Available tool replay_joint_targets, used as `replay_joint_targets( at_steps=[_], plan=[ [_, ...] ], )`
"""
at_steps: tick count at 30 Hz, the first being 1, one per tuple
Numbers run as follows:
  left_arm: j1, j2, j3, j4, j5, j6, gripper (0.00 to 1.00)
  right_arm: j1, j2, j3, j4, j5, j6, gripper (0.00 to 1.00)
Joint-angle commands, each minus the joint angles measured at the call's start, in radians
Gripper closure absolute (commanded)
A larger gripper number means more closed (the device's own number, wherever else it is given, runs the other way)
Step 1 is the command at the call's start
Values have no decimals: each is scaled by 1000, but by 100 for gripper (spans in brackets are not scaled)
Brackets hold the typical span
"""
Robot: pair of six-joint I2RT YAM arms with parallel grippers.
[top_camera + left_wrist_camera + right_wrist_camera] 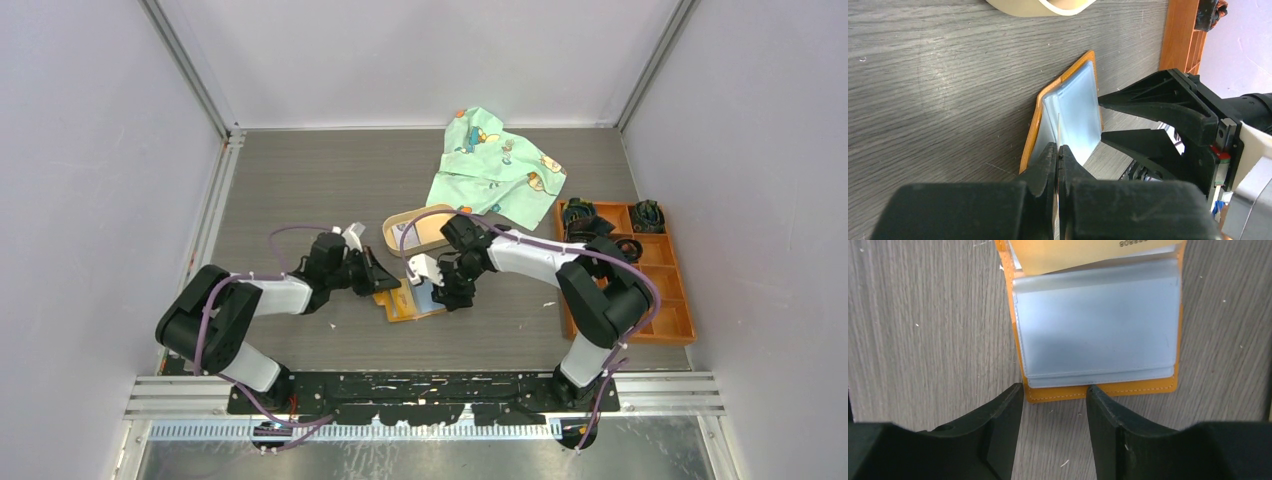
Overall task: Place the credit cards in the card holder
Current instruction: Insert the credit card into the card holder.
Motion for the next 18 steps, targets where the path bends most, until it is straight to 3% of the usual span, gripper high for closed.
replay_joint_targets(
  at_steps=[1, 18],
  plan=[
    [15, -10, -3, 57, 24, -11, 100, 20, 19, 19, 24, 20, -81, 45],
    [76, 26, 1, 100, 153, -57, 100, 43, 22, 7, 21, 26, -72, 48]
  ],
)
